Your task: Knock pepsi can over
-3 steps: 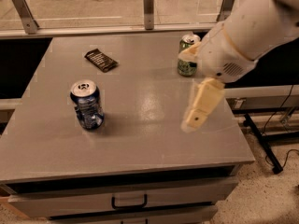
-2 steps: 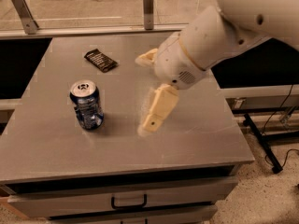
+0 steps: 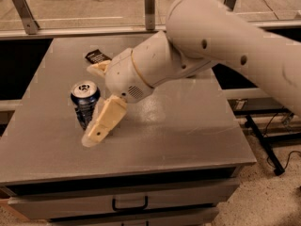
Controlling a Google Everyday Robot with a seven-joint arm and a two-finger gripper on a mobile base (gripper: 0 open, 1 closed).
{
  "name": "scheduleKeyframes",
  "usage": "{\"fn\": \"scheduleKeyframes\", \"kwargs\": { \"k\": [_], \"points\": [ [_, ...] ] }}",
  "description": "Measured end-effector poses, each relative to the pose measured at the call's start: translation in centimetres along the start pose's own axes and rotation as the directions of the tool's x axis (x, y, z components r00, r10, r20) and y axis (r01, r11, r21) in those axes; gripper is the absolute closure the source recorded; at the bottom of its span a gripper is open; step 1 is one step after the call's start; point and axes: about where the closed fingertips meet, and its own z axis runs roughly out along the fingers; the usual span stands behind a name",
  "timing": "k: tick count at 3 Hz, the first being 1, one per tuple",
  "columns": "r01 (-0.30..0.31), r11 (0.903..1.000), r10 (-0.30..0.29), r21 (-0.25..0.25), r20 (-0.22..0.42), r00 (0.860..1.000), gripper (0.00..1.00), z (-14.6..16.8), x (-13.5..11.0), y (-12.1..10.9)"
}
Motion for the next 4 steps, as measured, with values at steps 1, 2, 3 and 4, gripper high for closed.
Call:
{"fn": "scheduleKeyframes", "kwargs": {
  "k": [1,2,3,4],
  "points": [
    [-0.017,0.9995,0.015,0.025,0.077,0.997,0.00,1.1,-0.1,-1.6],
    [-0.035,0.9984,0.029,0.045,0.130,0.991,0.00,1.5,0.4,-3.1],
    [-0.068,0.9971,0.062,0.032,0.181,0.982,0.18,2.4,1.2,-3.4],
    [-0.095,0.9952,0.088,0.024,0.218,0.972,0.42,2.9,1.5,-3.9]
  ]
}}
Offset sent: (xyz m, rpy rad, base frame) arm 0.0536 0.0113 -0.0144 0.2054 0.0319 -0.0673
